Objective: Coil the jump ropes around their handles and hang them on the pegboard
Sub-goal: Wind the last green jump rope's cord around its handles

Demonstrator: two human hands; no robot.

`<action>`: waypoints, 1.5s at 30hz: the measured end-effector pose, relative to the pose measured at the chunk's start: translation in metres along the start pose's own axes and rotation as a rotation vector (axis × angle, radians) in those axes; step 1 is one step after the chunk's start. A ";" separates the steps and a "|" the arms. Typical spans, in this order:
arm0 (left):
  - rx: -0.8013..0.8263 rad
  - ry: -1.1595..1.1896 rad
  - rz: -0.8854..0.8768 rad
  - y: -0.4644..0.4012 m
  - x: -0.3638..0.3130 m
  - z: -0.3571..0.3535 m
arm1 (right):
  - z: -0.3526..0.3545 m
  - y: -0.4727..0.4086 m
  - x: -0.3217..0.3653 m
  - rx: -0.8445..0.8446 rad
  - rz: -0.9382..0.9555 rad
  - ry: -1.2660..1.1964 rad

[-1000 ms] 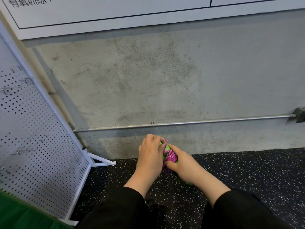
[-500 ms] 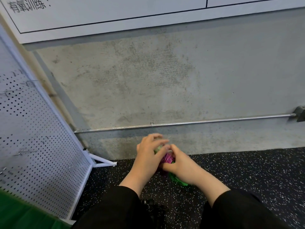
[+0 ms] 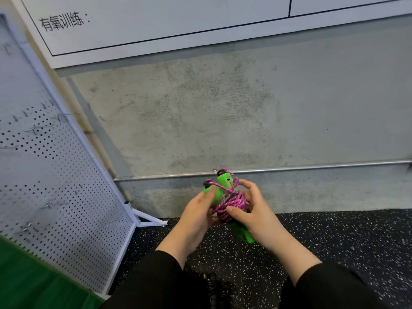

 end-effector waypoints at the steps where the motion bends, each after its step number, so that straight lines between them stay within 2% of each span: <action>1: 0.029 -0.007 -0.003 0.001 0.001 -0.001 | -0.002 0.000 0.001 -0.004 0.015 0.018; 6: -0.068 -0.134 -0.100 0.005 -0.003 0.002 | -0.010 0.004 0.000 -0.038 0.007 0.013; 10: -0.058 -0.281 -0.154 0.010 -0.004 0.002 | -0.008 0.002 0.004 -0.204 -0.011 0.039; 16: -0.023 -0.332 -0.161 0.010 -0.003 0.005 | -0.004 0.000 0.000 -0.257 -0.053 0.094; 21: 0.024 -0.247 -0.107 0.009 0.000 0.002 | -0.004 -0.001 0.001 -0.250 -0.027 0.165; 26: -0.059 -0.076 -0.044 0.003 0.000 0.005 | -0.014 -0.002 -0.004 -0.176 -0.048 0.177; 30: -0.062 -0.055 -0.031 0.001 -0.001 0.003 | -0.014 -0.003 -0.005 -0.244 -0.100 0.164; 36: 0.007 -0.002 -0.079 0.001 -0.006 0.002 | -0.011 -0.007 -0.011 -0.300 -0.247 -0.060; 40: -0.011 0.036 -0.098 -0.001 -0.006 0.002 | -0.009 -0.010 -0.013 -0.353 -0.319 -0.244; 45: 0.007 0.083 -0.052 -0.003 -0.004 0.002 | -0.009 -0.013 -0.022 -0.330 -0.400 -0.246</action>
Point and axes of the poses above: each hand's wrist, its own y-axis away from the middle knuckle, its own z-axis out of the back of the hand, x = y × z, the point moved 3 cm from there along -y, towards the middle knuckle, and after that the axes turned 6 degrees about -x, right-handed, at the moved point
